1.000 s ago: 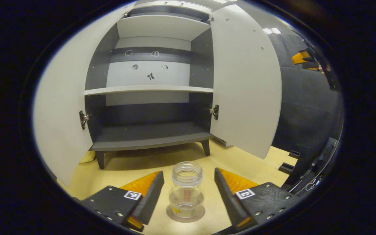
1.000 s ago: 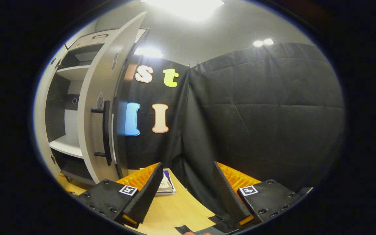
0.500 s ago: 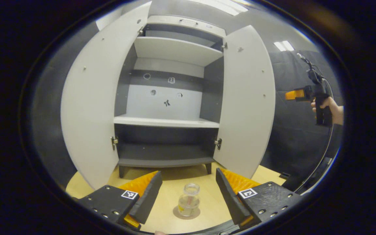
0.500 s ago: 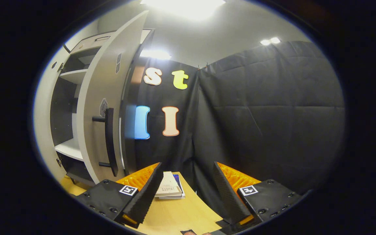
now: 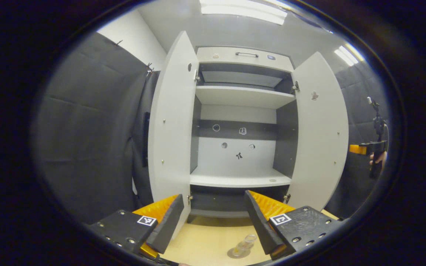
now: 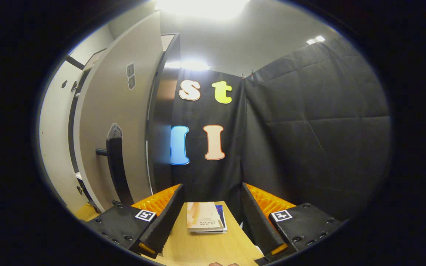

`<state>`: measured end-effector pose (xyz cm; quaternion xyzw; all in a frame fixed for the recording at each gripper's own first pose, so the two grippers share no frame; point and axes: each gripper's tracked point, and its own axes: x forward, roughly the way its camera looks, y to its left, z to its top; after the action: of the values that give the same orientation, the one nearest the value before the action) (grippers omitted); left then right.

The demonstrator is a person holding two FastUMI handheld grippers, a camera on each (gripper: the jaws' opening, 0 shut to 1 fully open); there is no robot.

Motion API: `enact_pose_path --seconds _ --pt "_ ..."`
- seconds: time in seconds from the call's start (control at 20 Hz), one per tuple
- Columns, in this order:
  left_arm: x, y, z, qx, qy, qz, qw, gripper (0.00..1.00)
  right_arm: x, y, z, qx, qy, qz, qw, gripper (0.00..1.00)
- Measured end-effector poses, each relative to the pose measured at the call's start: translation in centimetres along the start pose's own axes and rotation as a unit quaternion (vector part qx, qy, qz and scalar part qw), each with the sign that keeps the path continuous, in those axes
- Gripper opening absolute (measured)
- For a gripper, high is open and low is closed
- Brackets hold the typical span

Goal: Grasp the bottle in the cabinet with the left hand and place it on the coaster, then close the right door with the right hand and the left door with the left hand.

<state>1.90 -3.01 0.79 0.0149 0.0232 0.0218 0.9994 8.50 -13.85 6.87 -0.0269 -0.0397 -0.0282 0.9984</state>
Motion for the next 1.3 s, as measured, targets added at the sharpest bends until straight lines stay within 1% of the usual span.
enact_pose_path --seconds 0.05,0.2,0.35,0.5,0.65,0.8,0.85,0.9,0.95,1.05,1.1,1.2,1.3 --pt "0.3 0.4 0.7 0.003 0.008 0.011 1.000 0.95 0.3 -0.1 -0.2 0.001 0.001 0.006 1.000 0.97" --pt "2.5 0.2 2.9 -0.015 0.017 0.014 1.000 0.96 0.9 -0.2 -1.2 0.017 0.015 0.033 0.999 0.97" --pt "3.5 0.1 5.5 -0.016 0.000 0.026 1.000 0.96 1.7 -0.2 -0.9 0.025 0.011 0.055 0.998 0.97" --pt "3.7 0.0 6.6 -0.022 -0.012 0.042 0.999 0.95 3.6 0.8 -1.6 0.028 0.029 0.082 0.996 0.97" --pt "3.2 1.0 7.1 -0.040 -0.032 0.079 0.996 0.96 4.0 1.9 -0.8 0.020 0.024 0.105 0.994 0.98" --pt "3.3 1.9 6.1 -0.040 -0.020 0.089 0.995 0.95 3.6 3.0 -0.2 0.015 0.021 0.116 0.993 0.97" --pt "3.3 2.2 6.0 -0.042 -0.022 0.087 0.995 0.96 3.6 3.4 0.0 0.021 0.023 0.120 0.992 0.97" --pt "3.5 2.5 5.9 -0.045 -0.022 0.084 0.995 0.96 3.6 3.5 0.3 0.027 0.024 0.117 0.992 0.98" --pt "3.7 2.9 5.4 -0.050 -0.015 0.080 0.995 0.94 3.6 3.4 0.6 0.034 0.026 0.110 0.993 0.97" --pt "4.4 3.2 4.8 -0.059 -0.009 0.065 0.996 0.96 3.7 3.6 1.5 0.050 0.022 0.102 0.993 0.97" --pt "4.6 3.5 4.5 -0.062 -0.008 0.062 0.996 0.96 3.8 3.9 1.6 0.058 0.026 0.101 0.993 0.97" --pt "5.0 3.6 3.9 -0.063 -0.004 0.055 0.996 0.95 3.6 4.7 1.8 0.069 0.035 0.108 0.991 0.97" --pt "5.3 3.6 3.2 -0.066 -0.002 0.043 0.997 0.94 3.5 5.5 1.7 0.057 0.044 0.111 0.991 0.97"
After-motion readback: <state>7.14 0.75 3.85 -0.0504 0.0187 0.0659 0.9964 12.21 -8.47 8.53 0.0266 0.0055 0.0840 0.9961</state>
